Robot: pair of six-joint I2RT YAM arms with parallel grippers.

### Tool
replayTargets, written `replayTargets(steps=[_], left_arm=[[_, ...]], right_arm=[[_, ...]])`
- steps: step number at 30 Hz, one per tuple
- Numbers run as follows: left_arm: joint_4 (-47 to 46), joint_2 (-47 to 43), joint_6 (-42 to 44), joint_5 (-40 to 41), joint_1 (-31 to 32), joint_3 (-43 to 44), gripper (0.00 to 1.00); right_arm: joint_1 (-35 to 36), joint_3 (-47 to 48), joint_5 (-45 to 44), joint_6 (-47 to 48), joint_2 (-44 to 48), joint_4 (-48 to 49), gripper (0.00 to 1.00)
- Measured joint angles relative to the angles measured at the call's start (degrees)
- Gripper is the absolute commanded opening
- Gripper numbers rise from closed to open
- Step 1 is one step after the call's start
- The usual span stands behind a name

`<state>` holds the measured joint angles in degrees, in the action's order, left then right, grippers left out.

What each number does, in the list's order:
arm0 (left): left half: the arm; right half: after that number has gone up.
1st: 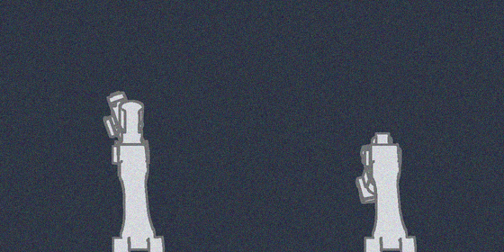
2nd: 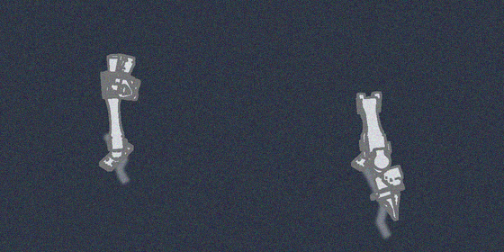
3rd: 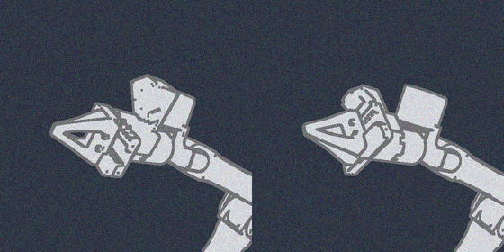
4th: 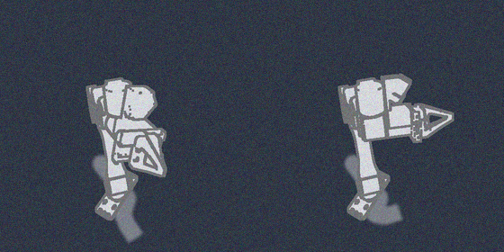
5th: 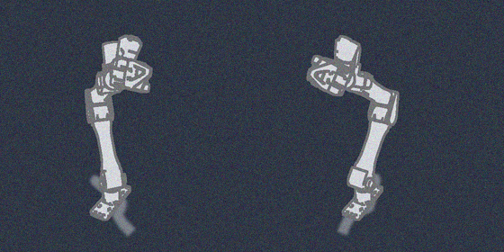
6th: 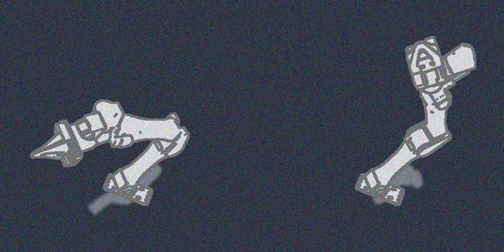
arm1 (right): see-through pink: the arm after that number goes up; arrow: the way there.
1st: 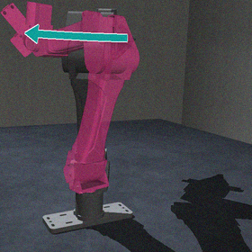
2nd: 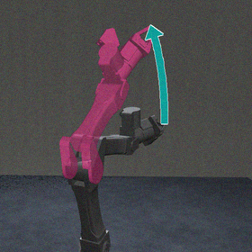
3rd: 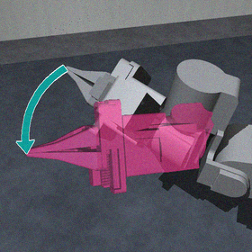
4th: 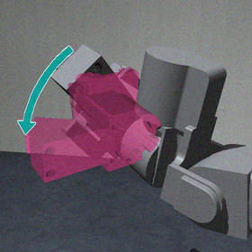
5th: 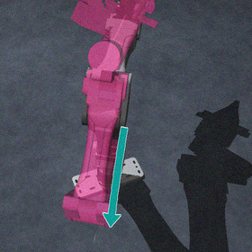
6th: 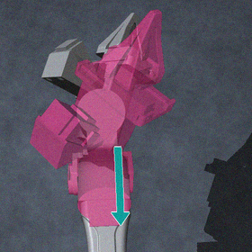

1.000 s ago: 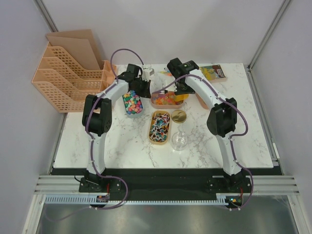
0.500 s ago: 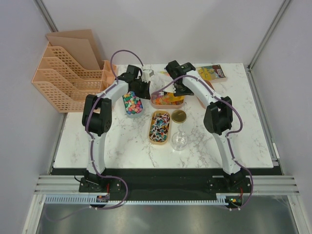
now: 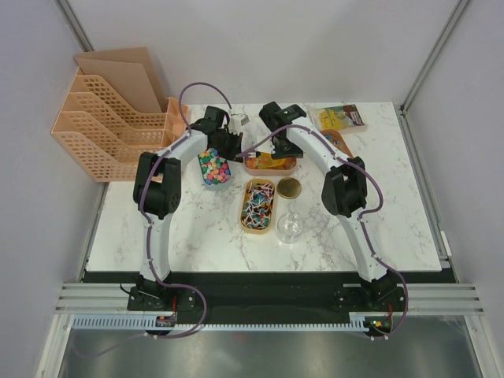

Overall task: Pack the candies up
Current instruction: Scoop the fake candies from the storage box.

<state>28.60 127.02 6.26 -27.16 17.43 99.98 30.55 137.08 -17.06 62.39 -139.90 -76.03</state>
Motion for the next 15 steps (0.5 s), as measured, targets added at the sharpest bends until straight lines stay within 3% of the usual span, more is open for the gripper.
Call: replayTargets(steps=[15], left_arm=[[0.0,0.0,-0.1,0.0,0.0,0.0,0.02]], right_arm=[[0.0,0.0,3.7,-0.7,-0.8,0.7,0.00]])
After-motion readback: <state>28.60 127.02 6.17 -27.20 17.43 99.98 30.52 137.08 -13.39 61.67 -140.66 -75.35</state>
